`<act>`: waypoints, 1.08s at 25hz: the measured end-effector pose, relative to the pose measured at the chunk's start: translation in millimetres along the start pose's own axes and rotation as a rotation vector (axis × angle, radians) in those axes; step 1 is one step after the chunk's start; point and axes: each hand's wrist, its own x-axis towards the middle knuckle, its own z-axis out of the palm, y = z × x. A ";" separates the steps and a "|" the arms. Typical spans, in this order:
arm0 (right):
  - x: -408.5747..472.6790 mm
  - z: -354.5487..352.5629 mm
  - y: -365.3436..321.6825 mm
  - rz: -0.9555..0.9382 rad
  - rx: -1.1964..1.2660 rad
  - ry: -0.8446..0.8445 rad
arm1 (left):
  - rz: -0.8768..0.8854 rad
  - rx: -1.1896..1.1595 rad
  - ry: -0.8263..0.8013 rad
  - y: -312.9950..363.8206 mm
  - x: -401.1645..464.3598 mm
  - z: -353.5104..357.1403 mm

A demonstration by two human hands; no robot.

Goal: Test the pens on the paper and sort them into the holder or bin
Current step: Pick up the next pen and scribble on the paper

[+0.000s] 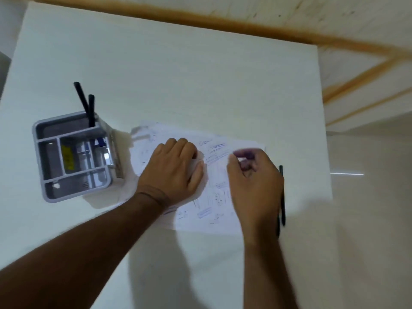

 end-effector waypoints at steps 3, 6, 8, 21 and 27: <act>0.6 -54.0 49.2 0.032 -0.210 0.099 | -0.003 0.026 -0.015 4.4 -0.1 2.8; 12.0 -82.7 69.0 0.107 -0.352 0.091 | -0.003 0.013 0.013 5.8 0.0 2.8; 20.8 -91.0 75.0 0.114 -0.382 0.064 | 0.000 0.026 0.031 8.2 -0.4 3.3; 5.1 -104.9 91.3 0.296 -0.474 -0.101 | 0.005 0.021 0.013 0.0 -2.2 7.9; 15.6 -116.5 63.1 0.240 0.025 0.036 | -0.008 0.019 -0.007 -0.2 -2.4 7.7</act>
